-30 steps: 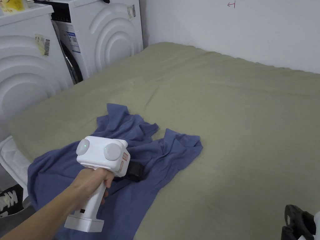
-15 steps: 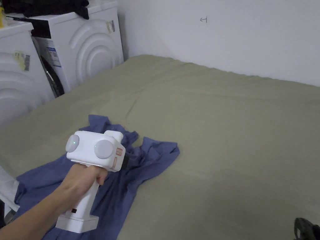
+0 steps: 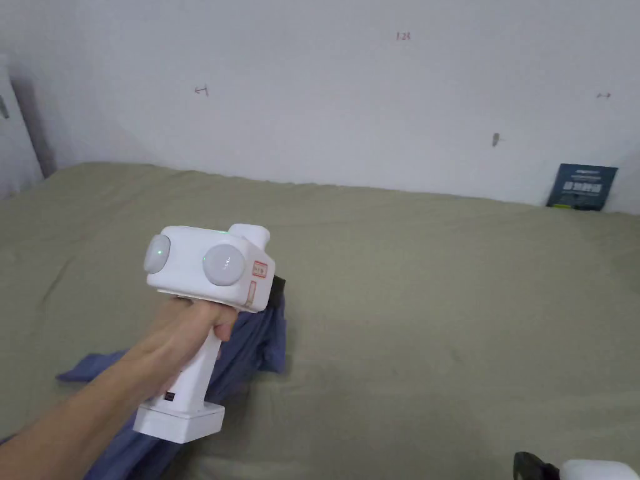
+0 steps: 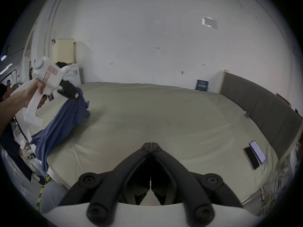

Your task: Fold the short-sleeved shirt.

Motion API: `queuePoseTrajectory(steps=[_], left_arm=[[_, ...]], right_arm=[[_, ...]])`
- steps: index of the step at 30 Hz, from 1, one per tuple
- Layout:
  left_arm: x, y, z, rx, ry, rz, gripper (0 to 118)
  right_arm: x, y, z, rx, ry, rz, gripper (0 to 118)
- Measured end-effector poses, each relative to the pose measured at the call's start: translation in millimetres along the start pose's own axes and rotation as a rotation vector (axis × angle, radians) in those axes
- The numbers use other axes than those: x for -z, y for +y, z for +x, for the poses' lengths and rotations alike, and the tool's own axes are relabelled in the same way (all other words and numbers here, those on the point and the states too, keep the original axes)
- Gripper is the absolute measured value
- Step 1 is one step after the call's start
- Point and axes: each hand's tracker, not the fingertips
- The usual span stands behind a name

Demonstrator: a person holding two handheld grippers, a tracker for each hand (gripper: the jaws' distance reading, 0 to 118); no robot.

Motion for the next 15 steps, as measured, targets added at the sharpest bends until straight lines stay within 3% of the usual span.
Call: queuePoseTrajectory(steps=[6,10,12,15], left_arm=[[32,40,282,0.139,-0.208,0.028,0],[51,10,441,0.162,-0.342,0.030,0],[61,-31,480,0.175,-0.368,0.002,0],[85,-139,471,0.184,-0.338,-0.087,0]], right_arm=[[-15,-12,42,0.069,-0.101,-0.012,0],[-18,-21,61,0.113,-0.140,-0.031,0],[-16,-26,68,0.122,-0.157,-0.041,0],[-11,-34,76,0.137,-0.170,-0.066,0]])
